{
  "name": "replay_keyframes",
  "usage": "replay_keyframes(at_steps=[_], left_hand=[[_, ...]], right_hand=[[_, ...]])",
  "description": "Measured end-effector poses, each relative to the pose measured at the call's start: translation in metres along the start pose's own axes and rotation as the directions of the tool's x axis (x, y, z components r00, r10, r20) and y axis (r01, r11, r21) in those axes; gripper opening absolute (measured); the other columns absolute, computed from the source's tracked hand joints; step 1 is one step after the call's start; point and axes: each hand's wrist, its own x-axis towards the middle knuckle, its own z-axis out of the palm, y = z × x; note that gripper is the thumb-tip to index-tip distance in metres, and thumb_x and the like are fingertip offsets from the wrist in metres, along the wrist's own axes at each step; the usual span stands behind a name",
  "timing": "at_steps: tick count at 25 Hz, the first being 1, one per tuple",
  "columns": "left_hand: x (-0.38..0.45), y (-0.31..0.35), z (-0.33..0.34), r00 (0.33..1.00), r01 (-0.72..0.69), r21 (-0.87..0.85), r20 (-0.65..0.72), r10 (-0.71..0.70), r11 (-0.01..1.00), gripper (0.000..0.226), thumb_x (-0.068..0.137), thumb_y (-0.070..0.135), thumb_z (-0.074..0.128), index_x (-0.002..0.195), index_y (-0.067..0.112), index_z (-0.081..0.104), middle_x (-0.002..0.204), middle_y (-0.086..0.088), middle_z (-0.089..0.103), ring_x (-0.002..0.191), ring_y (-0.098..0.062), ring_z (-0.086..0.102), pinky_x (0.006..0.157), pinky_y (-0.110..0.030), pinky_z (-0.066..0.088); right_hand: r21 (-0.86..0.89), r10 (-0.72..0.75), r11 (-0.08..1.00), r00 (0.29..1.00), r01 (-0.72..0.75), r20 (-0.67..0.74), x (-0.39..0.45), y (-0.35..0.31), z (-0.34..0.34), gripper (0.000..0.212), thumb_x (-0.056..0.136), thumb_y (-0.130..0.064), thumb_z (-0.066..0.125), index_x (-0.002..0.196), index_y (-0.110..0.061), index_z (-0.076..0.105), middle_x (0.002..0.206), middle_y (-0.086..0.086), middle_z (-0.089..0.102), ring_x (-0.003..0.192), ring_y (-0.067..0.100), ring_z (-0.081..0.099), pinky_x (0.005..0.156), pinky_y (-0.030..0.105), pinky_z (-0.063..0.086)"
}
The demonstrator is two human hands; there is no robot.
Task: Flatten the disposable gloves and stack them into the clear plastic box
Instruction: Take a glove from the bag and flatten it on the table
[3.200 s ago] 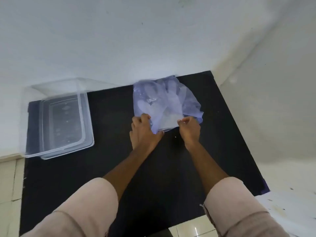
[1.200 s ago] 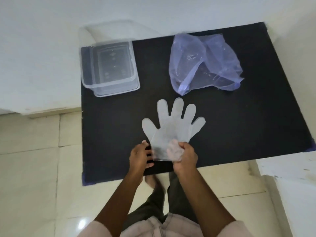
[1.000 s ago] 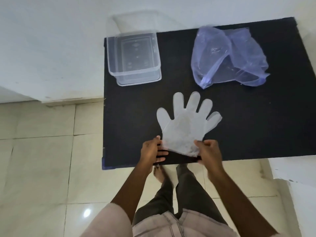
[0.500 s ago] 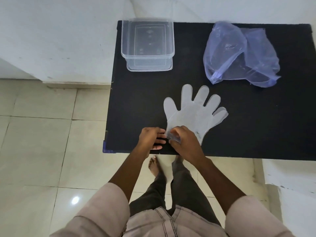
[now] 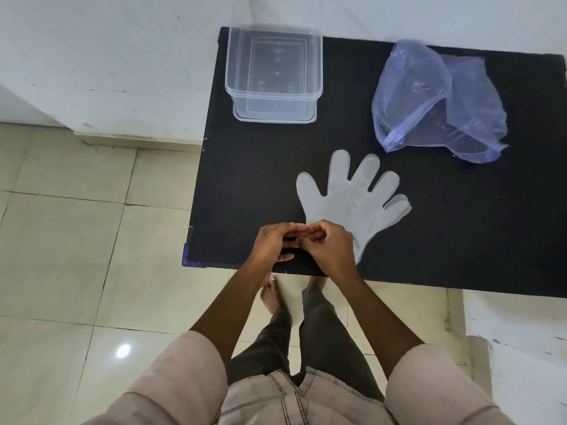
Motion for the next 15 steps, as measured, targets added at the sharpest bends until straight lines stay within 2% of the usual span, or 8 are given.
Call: replay_keyframes(at_steps=[5, 7, 9, 12, 14, 15], left_hand=[[0.003, 0.0, -0.002, 1.0, -0.013, -0.016, -0.011, 0.013, 1.0, 0.032, 0.1, 0.028, 0.044, 0.104, 0.019, 0.074, 0.099, 0.0, 0.076, 0.095, -0.018, 0.068, 0.082, -0.034, 0.053], [0.003, 0.0, -0.001, 0.999, -0.024, -0.023, -0.034, 0.024, 0.999, 0.024, 0.098, 0.021, 0.049, 0.11, 0.018, 0.069, 0.098, -0.003, 0.075, 0.091, -0.02, 0.067, 0.077, -0.032, 0.054], [0.002, -0.002, -0.002, 0.993, -0.087, 0.063, -0.077, 0.092, 0.994, 0.024, 0.091, 0.012, 0.061, 0.115, 0.016, 0.062, 0.098, -0.005, 0.072, 0.091, -0.021, 0.067, 0.074, -0.031, 0.055], [0.0, -0.007, -0.003, 0.975, -0.194, 0.248, -0.054, 0.213, 0.949, 0.05, 0.074, 0.007, 0.079, 0.118, 0.015, 0.056, 0.098, -0.005, 0.068, 0.089, -0.019, 0.067, 0.076, -0.029, 0.057], [0.0, -0.011, -0.003, 0.975, -0.202, 0.243, -0.041, 0.218, 0.949, 0.052, 0.074, 0.001, 0.077, 0.119, 0.015, 0.055, 0.101, -0.007, 0.068, 0.091, -0.021, 0.068, 0.076, -0.029, 0.058], [0.001, -0.013, -0.003, 0.975, -0.196, 0.226, -0.055, 0.214, 0.954, 0.049, 0.077, -0.001, 0.074, 0.119, 0.014, 0.055, 0.102, -0.007, 0.068, 0.093, -0.022, 0.068, 0.078, -0.032, 0.059]], right_hand=[[0.109, 0.026, 0.994, 0.998, -0.019, -0.063, 0.001, 0.001, -0.001, 0.014, 0.09, -0.017, 0.065, 0.098, -0.008, 0.073, 0.091, 0.004, 0.074, 0.074, 0.008, 0.064, 0.079, 0.021, 0.053], [0.219, 0.094, 0.972, 0.995, -0.088, -0.02, 0.003, 0.001, -0.002, 0.012, 0.09, -0.012, 0.064, 0.092, -0.008, 0.075, 0.084, 0.003, 0.074, 0.069, 0.007, 0.067, 0.071, 0.016, 0.056], [0.344, 0.176, 0.921, 0.983, -0.182, 0.049, 0.005, 0.0, -0.004, 0.012, 0.09, -0.006, 0.063, 0.085, -0.008, 0.074, 0.079, 0.003, 0.073, 0.064, 0.008, 0.069, 0.062, 0.014, 0.055], [0.482, 0.257, 0.828, 0.958, -0.286, 0.127, 0.006, -0.003, -0.005, 0.021, 0.09, -0.004, 0.063, 0.074, -0.014, 0.072, 0.075, 0.005, 0.073, 0.065, 0.013, 0.072, 0.061, 0.022, 0.059], [0.481, 0.283, 0.818, 0.949, -0.316, 0.143, 0.008, -0.003, -0.004, 0.02, 0.09, -0.007, 0.063, 0.074, -0.015, 0.071, 0.076, 0.007, 0.074, 0.072, 0.021, 0.073, 0.067, 0.029, 0.06], [0.461, 0.284, 0.829, 0.949, -0.316, 0.139, 0.009, -0.002, -0.004, 0.019, 0.09, -0.008, 0.063, 0.074, -0.015, 0.071, 0.075, 0.006, 0.074, 0.072, 0.02, 0.072, 0.064, 0.029, 0.059]])
